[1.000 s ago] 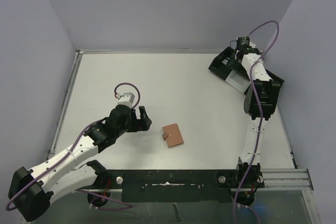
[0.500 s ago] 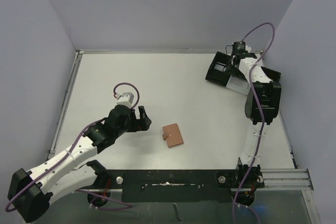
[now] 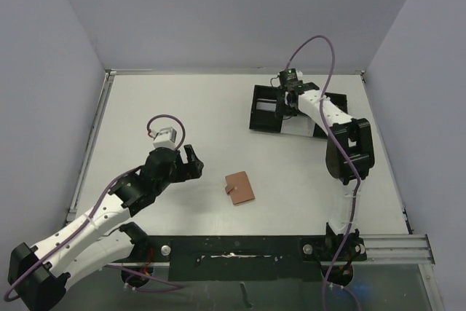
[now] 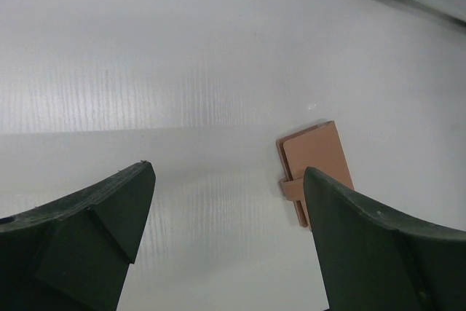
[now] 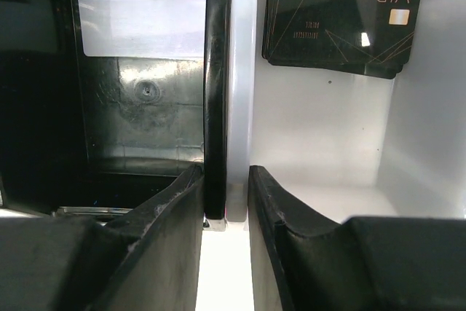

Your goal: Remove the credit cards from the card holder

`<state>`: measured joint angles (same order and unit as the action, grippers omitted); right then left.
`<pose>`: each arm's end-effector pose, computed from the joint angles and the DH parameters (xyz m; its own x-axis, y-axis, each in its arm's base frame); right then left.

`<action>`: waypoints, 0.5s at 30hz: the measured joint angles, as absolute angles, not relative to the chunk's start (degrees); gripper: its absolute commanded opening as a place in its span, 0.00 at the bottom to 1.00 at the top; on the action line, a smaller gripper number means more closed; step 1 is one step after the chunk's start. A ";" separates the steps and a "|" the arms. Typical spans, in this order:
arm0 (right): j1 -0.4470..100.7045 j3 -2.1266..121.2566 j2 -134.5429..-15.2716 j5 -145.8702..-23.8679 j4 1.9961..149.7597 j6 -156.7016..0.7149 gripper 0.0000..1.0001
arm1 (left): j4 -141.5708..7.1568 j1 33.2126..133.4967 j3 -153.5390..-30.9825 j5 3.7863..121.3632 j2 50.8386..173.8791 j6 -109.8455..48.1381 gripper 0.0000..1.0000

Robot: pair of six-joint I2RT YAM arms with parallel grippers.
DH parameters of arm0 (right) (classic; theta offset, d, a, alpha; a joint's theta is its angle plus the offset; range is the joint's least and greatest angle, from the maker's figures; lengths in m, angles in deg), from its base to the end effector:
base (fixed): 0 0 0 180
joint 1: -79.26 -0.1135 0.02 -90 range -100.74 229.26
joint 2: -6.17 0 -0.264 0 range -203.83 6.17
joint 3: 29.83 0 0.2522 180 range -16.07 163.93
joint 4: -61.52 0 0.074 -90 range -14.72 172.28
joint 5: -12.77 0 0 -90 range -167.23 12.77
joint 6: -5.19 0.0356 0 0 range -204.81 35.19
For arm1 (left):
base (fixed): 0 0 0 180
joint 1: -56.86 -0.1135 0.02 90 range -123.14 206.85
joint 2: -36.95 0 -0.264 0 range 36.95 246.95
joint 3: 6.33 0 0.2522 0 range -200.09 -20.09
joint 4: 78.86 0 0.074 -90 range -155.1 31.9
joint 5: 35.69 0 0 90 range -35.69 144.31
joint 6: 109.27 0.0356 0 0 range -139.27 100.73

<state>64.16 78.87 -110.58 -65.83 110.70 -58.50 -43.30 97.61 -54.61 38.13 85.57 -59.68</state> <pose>0.4339 0.1098 0.2224 -0.7951 0.2355 -0.5589 0.2235 0.9705 0.0909 0.1469 -0.1135 0.2467 -0.6338 -0.2757 -0.7227 0.0592 0.9143 -0.4007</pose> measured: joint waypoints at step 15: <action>47.22 76.75 -109.44 -66.18 109.11 -54.20 0.20 | -42.27 97.24 -53.83 28.95 71.72 -64.27 0.86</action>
<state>47.22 76.75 -109.44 -66.18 109.11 -54.20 -42.27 97.24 -53.83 28.95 71.72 -64.27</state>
